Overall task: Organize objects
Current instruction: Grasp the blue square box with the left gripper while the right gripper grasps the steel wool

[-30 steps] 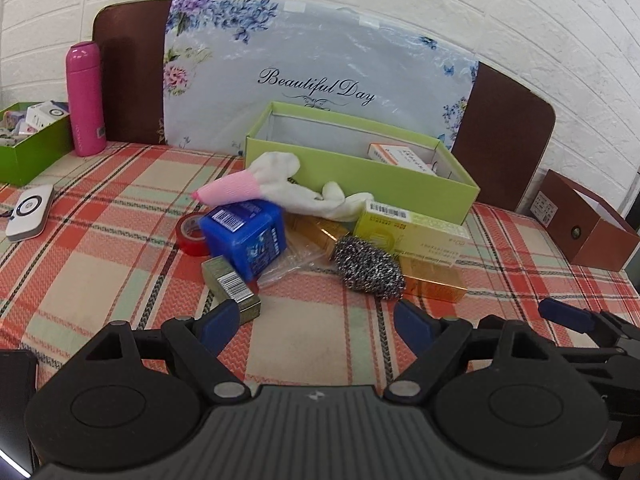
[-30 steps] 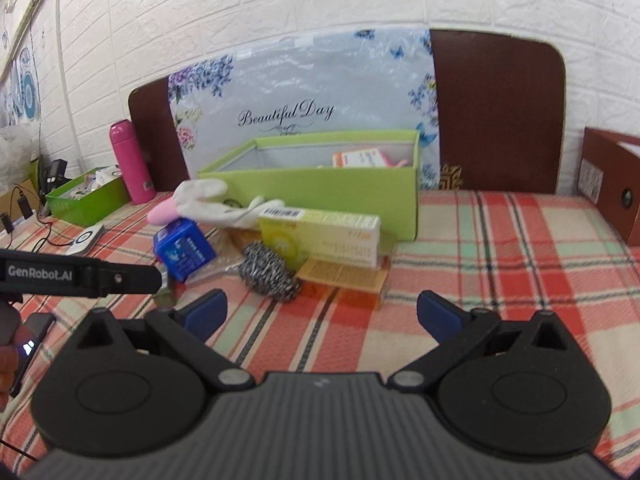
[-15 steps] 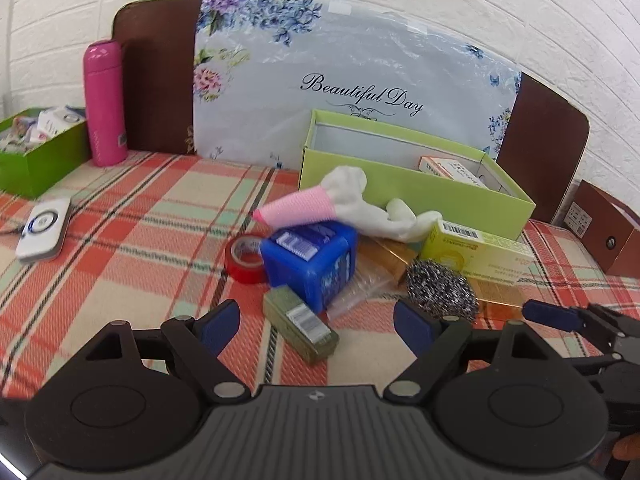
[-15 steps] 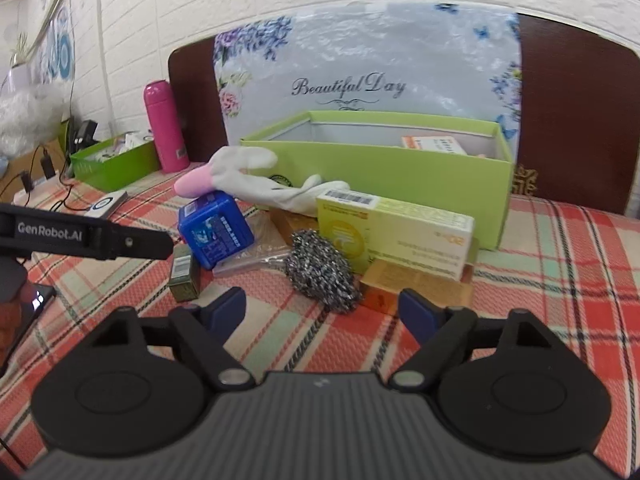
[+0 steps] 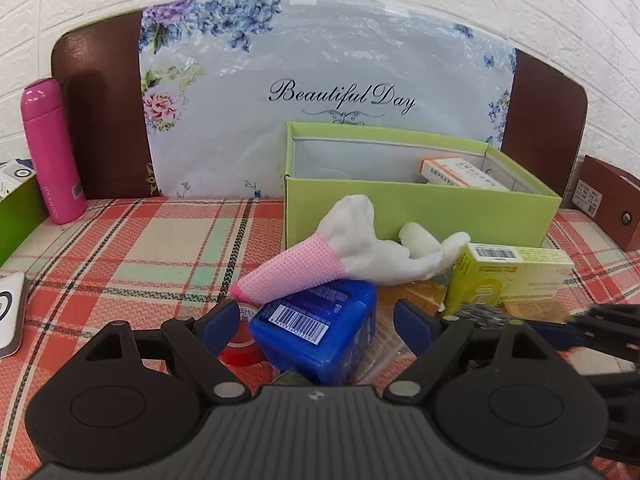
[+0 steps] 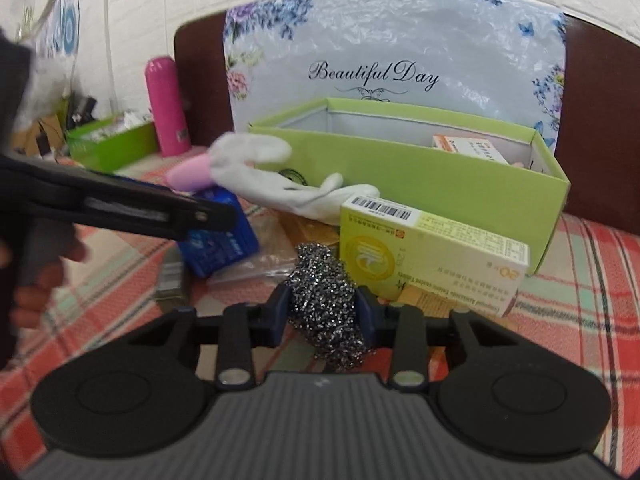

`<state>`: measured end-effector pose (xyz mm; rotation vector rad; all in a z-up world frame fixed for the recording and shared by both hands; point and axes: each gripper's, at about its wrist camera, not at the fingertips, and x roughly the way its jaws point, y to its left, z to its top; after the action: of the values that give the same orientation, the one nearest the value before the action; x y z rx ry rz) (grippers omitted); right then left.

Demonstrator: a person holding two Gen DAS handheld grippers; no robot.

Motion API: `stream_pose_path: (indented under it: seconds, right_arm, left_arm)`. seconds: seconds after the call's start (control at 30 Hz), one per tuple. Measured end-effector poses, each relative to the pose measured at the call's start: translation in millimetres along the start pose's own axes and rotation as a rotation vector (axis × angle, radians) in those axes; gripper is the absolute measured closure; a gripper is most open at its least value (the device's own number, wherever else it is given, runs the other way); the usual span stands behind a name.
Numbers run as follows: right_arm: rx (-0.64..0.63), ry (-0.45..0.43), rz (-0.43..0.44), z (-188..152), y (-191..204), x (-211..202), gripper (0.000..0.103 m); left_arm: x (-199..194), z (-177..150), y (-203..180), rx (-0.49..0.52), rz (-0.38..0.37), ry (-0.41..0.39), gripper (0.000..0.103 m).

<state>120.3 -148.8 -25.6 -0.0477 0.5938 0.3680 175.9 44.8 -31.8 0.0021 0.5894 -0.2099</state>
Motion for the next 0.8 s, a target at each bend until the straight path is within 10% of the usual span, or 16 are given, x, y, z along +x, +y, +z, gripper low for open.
stream_pose_path:
  seconds: [0.23,0.8]
  right_arm:
    - [0.112,0.009,0.037,-16.0,-15.9,-50.4,0.068]
    - [0.213,0.103,0.004,-67.5,-30.7,-105.9,0.057]
  left_arm:
    - [-2.5,-0.8,-0.3,-0.044,-0.032,0.048,0.034]
    - [-87.6,-58.6,-77.2,0.036,-0.159,0.131,0.026]
